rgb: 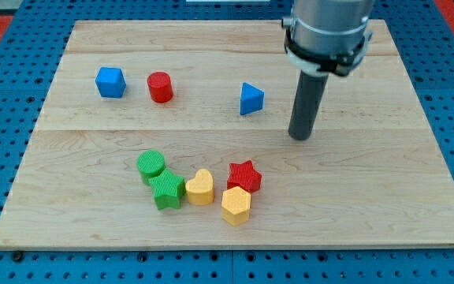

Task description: Point your arm at blue triangle

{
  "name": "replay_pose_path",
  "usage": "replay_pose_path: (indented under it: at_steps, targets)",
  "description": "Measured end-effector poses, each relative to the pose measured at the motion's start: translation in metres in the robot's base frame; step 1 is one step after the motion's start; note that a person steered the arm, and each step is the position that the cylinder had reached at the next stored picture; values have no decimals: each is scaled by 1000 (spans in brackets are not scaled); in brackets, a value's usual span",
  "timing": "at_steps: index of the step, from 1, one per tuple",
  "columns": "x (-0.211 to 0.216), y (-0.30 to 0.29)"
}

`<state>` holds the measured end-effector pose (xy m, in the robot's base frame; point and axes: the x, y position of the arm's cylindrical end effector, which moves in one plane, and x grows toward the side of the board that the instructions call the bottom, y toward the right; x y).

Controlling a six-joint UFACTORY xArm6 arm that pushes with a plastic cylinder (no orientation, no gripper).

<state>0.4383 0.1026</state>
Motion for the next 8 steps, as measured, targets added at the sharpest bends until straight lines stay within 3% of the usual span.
replay_pose_path:
  at_steps: [2, 6, 8]
  targets:
    - [-83, -1]
    - [-119, -23]
    - [-107, -54]
